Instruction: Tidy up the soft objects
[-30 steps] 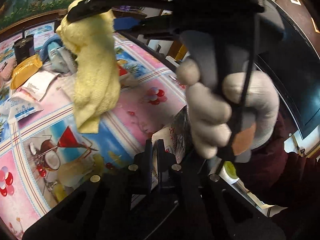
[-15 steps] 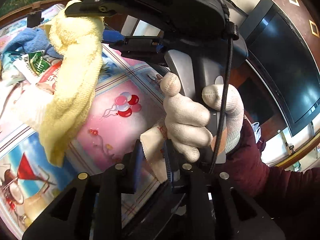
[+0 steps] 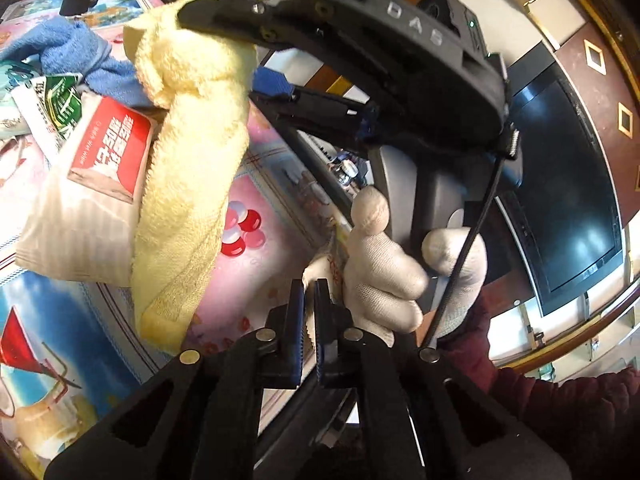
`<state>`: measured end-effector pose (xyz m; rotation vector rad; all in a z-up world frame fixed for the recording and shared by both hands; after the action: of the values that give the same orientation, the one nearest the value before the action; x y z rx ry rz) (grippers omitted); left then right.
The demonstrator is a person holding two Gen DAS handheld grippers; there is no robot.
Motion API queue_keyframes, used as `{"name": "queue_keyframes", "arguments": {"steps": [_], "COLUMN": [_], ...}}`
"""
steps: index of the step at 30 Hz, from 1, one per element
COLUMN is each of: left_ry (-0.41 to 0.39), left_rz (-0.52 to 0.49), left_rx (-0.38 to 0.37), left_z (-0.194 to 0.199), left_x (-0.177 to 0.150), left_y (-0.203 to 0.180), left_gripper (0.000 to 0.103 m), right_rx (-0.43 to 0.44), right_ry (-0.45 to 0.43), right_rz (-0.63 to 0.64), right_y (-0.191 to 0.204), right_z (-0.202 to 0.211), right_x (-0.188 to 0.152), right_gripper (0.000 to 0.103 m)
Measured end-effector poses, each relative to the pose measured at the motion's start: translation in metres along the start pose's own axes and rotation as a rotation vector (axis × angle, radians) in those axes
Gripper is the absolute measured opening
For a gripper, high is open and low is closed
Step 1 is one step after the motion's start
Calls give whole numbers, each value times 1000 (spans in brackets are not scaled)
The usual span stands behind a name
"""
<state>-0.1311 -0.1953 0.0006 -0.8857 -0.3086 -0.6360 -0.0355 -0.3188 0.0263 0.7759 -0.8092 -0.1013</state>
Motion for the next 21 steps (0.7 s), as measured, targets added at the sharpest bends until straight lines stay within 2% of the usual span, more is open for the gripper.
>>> {"name": "queue_keyframes", "arguments": {"steps": [4,8,10,13,15,16,18,19,20,21], "left_ry": [-86,-202,-270,-343,-360,-359,-333,-309,-294,-296], "left_rz": [13,43,58,93,98,94,68,49,35,32], "left_rx": [-13,24,62,132,179,208,264,296,324,340], "left_z": [40,93,126,147,160,153,149,142,143,140], "left_x": [7,2,-2,-14,-21,-20,-25,-27,-27,-21], "left_y": [11,34,49,65,74,69,70,70,68,75], "left_gripper": [1,1,1,1,1,3,19,41,57,59], "right_rx": [-14,-25,-22,-12,-2,-7,-22,-27,-38,-50], "right_ry": [3,17,32,46,50,51,46,42,36,29], "right_rz": [25,81,117,169,183,189,192,191,192,195], "right_y": [15,42,60,88,103,109,114,115,115,114], "right_z": [4,2,-3,-13,-19,-21,-20,-17,-13,-9], "right_x": [-2,-3,-3,-6,-7,-8,-8,-7,-7,-6], "right_gripper": [45,45,45,45,45,45,45,45,45,45]}}
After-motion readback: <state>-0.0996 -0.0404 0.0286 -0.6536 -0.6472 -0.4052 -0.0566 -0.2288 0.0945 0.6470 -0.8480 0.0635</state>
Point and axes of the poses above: each gripper's, at about its wrist camera, not at the fingertips, and z roughly against the way its jaws point, y to its left, x to its top, the point moved 5 cm from there along -z, roughly the way its jaws point
